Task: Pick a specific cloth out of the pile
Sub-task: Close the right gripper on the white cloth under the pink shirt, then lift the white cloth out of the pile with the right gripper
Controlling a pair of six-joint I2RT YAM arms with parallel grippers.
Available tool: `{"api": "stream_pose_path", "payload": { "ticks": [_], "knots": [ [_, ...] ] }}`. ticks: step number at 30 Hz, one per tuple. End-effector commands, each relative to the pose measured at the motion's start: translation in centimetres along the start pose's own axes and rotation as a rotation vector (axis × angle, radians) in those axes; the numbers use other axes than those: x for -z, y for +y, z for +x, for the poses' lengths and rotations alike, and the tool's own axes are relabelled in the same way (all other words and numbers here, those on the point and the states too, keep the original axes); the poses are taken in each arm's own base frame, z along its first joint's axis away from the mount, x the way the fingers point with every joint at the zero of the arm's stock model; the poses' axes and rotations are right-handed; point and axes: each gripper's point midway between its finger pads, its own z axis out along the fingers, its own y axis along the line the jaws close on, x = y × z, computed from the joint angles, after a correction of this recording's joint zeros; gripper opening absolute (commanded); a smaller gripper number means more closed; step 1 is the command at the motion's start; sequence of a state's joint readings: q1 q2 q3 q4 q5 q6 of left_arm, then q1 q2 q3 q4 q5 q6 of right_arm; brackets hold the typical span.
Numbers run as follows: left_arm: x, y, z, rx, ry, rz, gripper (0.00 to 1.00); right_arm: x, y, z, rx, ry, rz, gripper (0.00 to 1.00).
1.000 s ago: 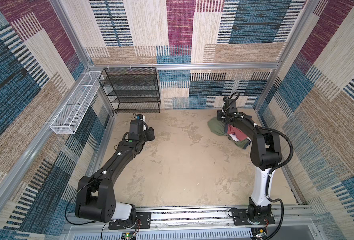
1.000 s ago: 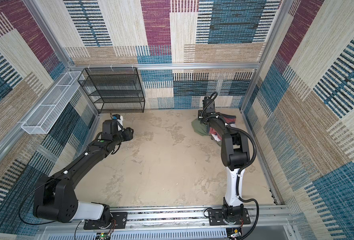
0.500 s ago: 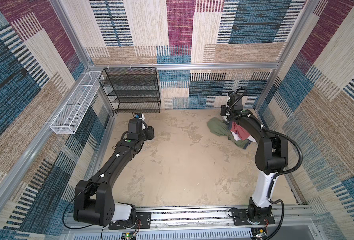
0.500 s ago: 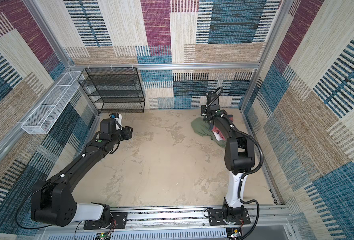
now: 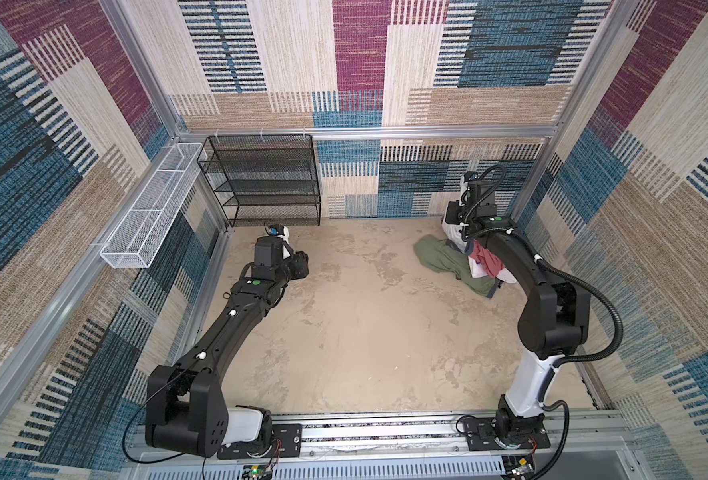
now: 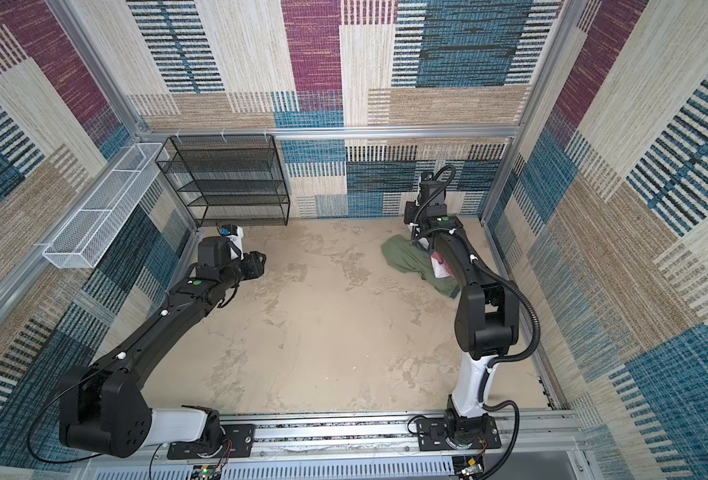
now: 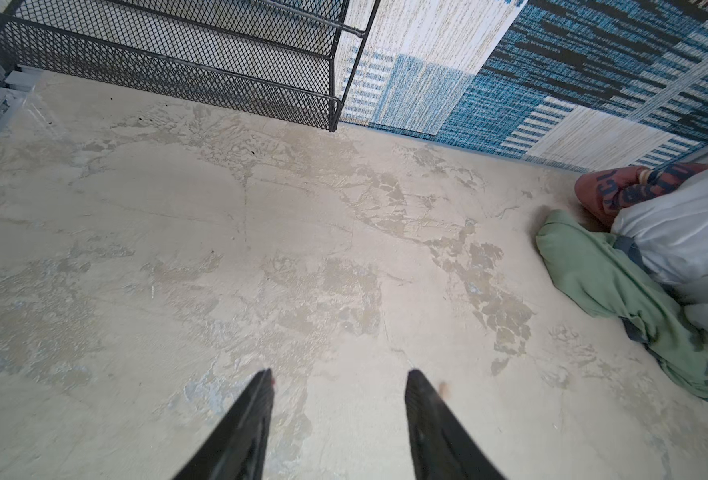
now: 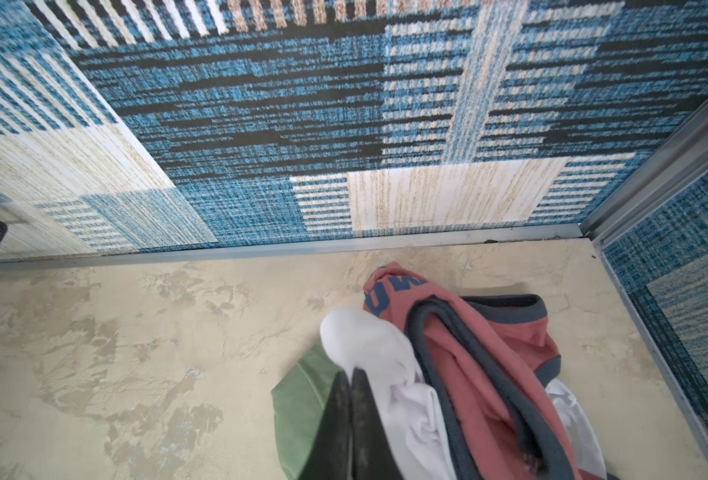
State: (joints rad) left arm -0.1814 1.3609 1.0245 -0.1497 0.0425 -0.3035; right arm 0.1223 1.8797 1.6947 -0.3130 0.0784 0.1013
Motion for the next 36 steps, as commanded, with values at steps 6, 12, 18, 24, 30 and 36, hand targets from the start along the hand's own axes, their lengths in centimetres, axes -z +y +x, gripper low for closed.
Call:
{"api": "stream_pose_path", "payload": {
  "ticks": [6,12,18,24,30,36],
  "knots": [
    [0.4,-0.5,-0.4,0.007,-0.004,0.024,0.54,2.0,1.2,-2.5,-0.029,-0.059,-0.069,0.0],
    [0.3,-0.9,-0.6,0.01,-0.003,0.038,0.54,3.3,1.2,-4.0,-0.038,-0.082,-0.067,0.0],
    [0.3,-1.0,-0.5,0.01,0.002,0.046,0.54,5.1,1.0,-5.8,-0.044,-0.119,-0.056,0.0],
    [0.4,-1.0,-0.5,0.008,0.001,0.048,0.54,6.7,1.0,-7.0,-0.056,-0.146,-0.061,0.0],
    [0.6,-1.2,-0.6,0.008,-0.002,0.055,0.54,8.4,1.1,-7.8,-0.066,-0.174,-0.073,0.0],
    [0.6,-1.4,-0.7,0.01,-0.004,0.061,0.53,10.8,1.3,-9.5,-0.061,-0.222,-0.085,0.0]
  ]
}}
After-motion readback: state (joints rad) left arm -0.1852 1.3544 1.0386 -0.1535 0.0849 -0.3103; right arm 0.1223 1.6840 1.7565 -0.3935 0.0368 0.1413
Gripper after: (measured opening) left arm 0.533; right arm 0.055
